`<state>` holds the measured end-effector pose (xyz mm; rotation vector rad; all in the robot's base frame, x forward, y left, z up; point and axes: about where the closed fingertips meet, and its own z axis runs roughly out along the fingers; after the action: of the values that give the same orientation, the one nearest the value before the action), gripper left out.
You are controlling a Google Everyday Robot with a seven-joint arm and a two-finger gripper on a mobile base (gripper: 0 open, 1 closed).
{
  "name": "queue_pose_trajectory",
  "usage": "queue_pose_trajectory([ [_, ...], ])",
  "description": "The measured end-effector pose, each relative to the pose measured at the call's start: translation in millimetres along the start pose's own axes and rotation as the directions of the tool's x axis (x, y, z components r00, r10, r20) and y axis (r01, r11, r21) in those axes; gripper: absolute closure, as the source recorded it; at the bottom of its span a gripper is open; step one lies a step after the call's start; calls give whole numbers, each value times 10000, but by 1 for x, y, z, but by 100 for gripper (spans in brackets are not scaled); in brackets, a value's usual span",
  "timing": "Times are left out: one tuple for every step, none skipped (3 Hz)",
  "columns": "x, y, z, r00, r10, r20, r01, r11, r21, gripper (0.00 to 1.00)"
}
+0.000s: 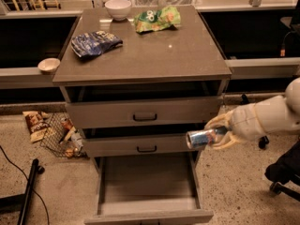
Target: Pick redbull can from bottom drawer and place on counter
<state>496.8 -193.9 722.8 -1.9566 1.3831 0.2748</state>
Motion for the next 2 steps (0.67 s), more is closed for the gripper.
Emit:
queue_pose_trajectory([
  [-28, -34, -49, 9965, -552, -621, 553, 9985, 1, 100],
  [-28, -34, -49, 9965, -553, -620, 554, 9985, 2, 100],
])
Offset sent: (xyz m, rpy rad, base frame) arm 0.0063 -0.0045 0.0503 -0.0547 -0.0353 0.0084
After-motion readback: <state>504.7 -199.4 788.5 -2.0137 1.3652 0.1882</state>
